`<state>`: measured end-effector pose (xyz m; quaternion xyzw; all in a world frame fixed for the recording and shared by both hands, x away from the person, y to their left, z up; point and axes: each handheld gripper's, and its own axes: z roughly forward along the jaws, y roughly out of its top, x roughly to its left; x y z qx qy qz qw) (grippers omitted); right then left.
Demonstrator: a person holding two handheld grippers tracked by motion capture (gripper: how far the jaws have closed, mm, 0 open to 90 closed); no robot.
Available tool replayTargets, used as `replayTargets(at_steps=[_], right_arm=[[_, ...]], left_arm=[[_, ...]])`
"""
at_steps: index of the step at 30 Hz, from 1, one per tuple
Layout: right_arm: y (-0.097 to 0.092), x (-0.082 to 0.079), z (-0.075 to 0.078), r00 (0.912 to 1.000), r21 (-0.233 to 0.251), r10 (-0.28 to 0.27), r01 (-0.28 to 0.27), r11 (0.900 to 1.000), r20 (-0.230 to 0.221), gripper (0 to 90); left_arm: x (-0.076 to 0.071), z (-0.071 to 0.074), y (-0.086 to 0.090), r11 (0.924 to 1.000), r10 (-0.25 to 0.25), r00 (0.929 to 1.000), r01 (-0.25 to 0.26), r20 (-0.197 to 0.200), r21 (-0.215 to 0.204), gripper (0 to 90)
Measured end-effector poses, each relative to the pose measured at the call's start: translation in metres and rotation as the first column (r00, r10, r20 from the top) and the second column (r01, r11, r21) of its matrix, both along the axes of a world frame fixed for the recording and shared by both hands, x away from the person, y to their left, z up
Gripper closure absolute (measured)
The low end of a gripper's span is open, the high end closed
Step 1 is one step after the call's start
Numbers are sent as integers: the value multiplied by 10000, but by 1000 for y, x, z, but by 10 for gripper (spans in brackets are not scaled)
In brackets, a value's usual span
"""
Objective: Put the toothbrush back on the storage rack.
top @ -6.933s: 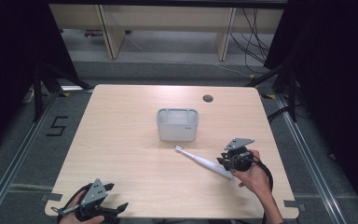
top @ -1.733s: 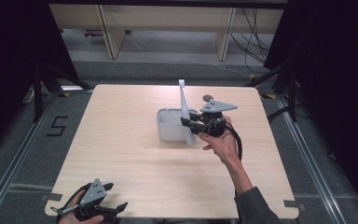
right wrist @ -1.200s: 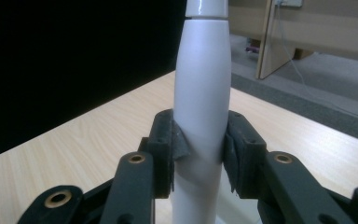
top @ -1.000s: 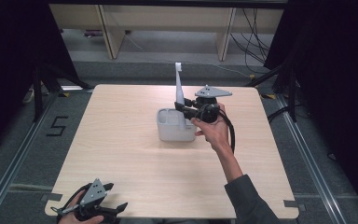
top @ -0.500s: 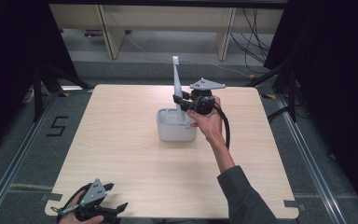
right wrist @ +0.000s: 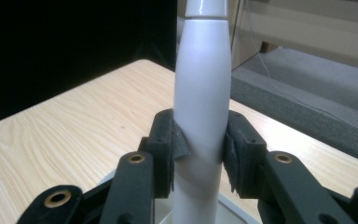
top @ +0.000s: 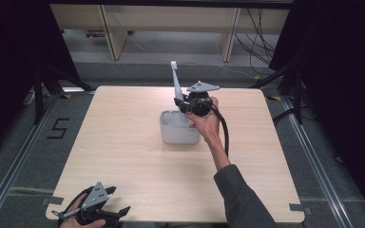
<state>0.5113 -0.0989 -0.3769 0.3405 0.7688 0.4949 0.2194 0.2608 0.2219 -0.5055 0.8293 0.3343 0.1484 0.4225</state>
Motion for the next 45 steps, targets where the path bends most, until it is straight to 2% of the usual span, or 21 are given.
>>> replayTargets(at_steps=[3, 6, 12, 13, 14, 15, 16, 17, 21, 23, 25, 28, 29, 30, 31, 32, 36, 37, 38, 41, 45], right_arm=[[1, 1, -6, 9999, -59, -148, 148, 9999, -4, 665], [2, 3, -16, 9998, -452, -152, 145, 9989, -156, 665], [4, 3, -24, 9992, -816, -80, 47, 9967, -398, 665], [4, 3, -25, 9989, -902, -63, 20, 9959, -475, 665], [5, 2, -27, 9987, -822, -98, 56, 9966, -510, 665], [5, 2, -27, 9984, -927, -129, 77, 9957, -553, 665], [5, 3, -28, 9990, -1004, -53, 7, 9949, -453, 665], [7, 2, -30, 9979, -920, -205, 147, 9956, -618, 666], [6, 3, -33, 9981, -1174, -35, -36, 9931, -607, 665], [8, 3, -36, 9984, -1231, -14, -56, 9924, -566, 665], [8, 4, -38, 9988, -1449, 83, -152, 9893, -479, 665], [9, 3, -41, 9966, -1457, 50, -170, 9892, -822, 665], [9, 4, -43, 9982, -1565, 34, -127, 9876, -594, 664], [9, 5, -45, 9975, -1667, 151, -265, 9857, -694, 664], [9, 5, -45, 9975, -1667, 151, -265, 9857, -694, 664], [9, 4, -45, 9966, -1671, 73, -210, 9857, -823, 664], [11, 4, -47, 9954, -1600, 8, -162, 9870, -962, 663], [11, 4, -47, 9944, -1686, 66, -244, 9854, -1054, 663], [11, 4, -47, 9950, -1827, 92, -274, 9828, -996, 663], [11, 4, -48, 9927, -1774, -53, -163, 9840, -1202, 663], [10, 5, -48, 9915, -1884, -13, -235, 9818, -1304, 663]], left_arm=[[0, 0, 0, 10000, 50, 10000, -50, 10, -4, 148], [0, 0, 0, 10000, 10, 10000, -9, 22, -34, 148], [0, 0, 0, 10000, 27, 10000, -27, 44, -57, 148], [0, 0, 0, 10000, 13, 10000, -13, 12, -22, 148], [2, 1, 2, 9995, -109, 9999, 105, 130, 297, 148], [0, 0, 0, 10000, 2, 10000, -1, 19, -48, 148], [0, 0, 0, 10000, 1, 10000, -1, 9, -43, 148], [2, 1, 2, 9993, -159, 9998, 154, 150, 330, 148], [2, 2, 3, 9993, -159, 9997, 153, 162, 343, 148], [0, 1, 0, 10000, 8, 10000, -8, 14, -10, 148], [0, 1, 0, 10000, 20, 10000, -20, 9, -39, 148], [0, 1, 1, 9999, -6, 10000, 5, 77, 135, 148], [0, 1, 1, 9999, -9, 10000, 8, 77, 141, 148], [2, 2, 3, 9993, -153, 9998, 148, 146, 343, 148], [1, 2, 2, 9994, -130, 9998, 125, 140, 321, 148], [0, 1, 0, 10000, 0, 10000, 0, 52, 7, 148], [1, 2, 2, 9997, -83, 9999, 79, 151, 245, 148], [-1, 1, 0, 9999, 79, 9999, -78, 63, -89, 148], [-1, 1, -1, 9998, 94, 10000, -94, 10, -166, 148], [0, 1, 0, 10000, 41, 9999, -41, 108, -12, 148], [-1, 1, -1, 9999, 56, 10000, -55, 57, -141, 148]])
